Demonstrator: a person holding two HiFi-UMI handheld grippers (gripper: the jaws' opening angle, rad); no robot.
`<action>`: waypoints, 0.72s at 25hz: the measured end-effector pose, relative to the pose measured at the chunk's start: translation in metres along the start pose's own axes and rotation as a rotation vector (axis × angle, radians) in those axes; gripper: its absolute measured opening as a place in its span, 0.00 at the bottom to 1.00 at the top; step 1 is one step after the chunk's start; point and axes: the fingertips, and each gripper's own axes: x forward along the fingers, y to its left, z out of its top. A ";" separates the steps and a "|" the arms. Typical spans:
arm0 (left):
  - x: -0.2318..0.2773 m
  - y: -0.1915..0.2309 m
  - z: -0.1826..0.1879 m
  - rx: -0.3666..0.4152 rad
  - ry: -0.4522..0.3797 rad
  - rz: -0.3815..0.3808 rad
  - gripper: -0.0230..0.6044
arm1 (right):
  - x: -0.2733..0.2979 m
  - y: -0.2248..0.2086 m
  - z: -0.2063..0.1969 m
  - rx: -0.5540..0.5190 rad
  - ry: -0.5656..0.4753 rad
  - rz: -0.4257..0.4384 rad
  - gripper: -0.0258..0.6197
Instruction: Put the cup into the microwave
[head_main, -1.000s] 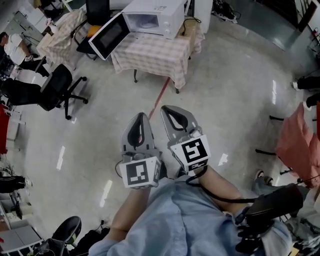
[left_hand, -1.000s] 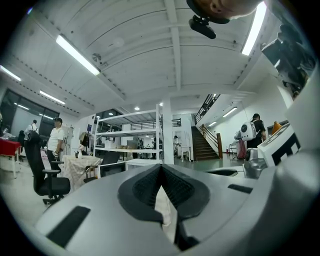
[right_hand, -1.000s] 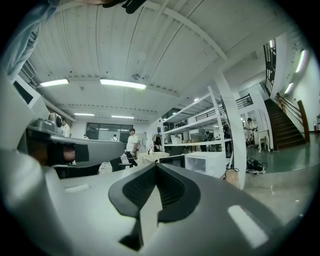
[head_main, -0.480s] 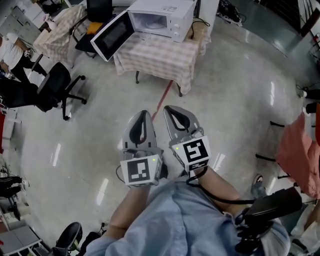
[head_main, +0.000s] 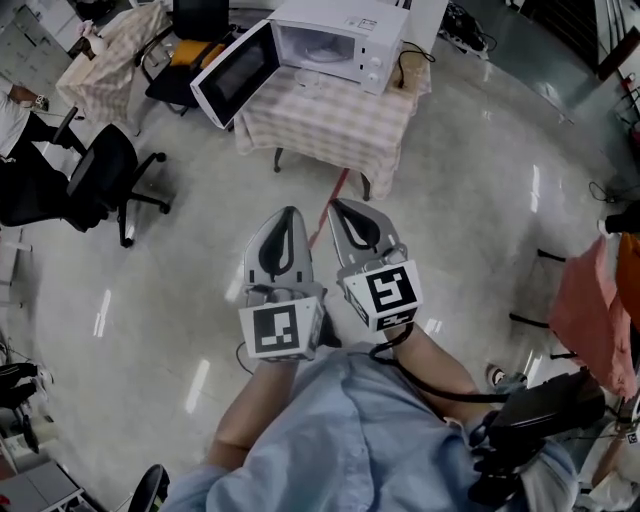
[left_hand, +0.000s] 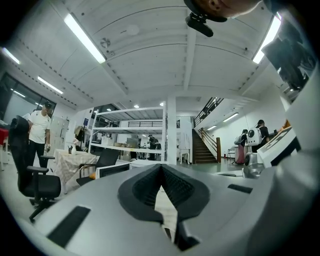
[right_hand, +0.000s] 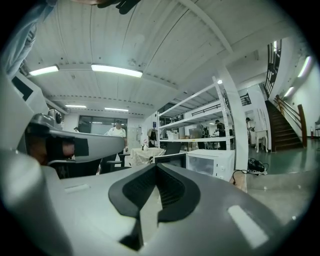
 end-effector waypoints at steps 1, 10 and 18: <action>0.003 0.007 0.002 -0.001 -0.005 -0.006 0.05 | 0.008 0.003 0.002 -0.001 -0.001 -0.003 0.04; 0.027 0.050 0.000 -0.039 -0.020 -0.026 0.05 | 0.054 0.012 0.007 -0.013 0.006 -0.028 0.04; 0.051 0.066 -0.012 -0.042 0.021 -0.028 0.05 | 0.081 0.000 -0.004 -0.022 0.028 -0.036 0.04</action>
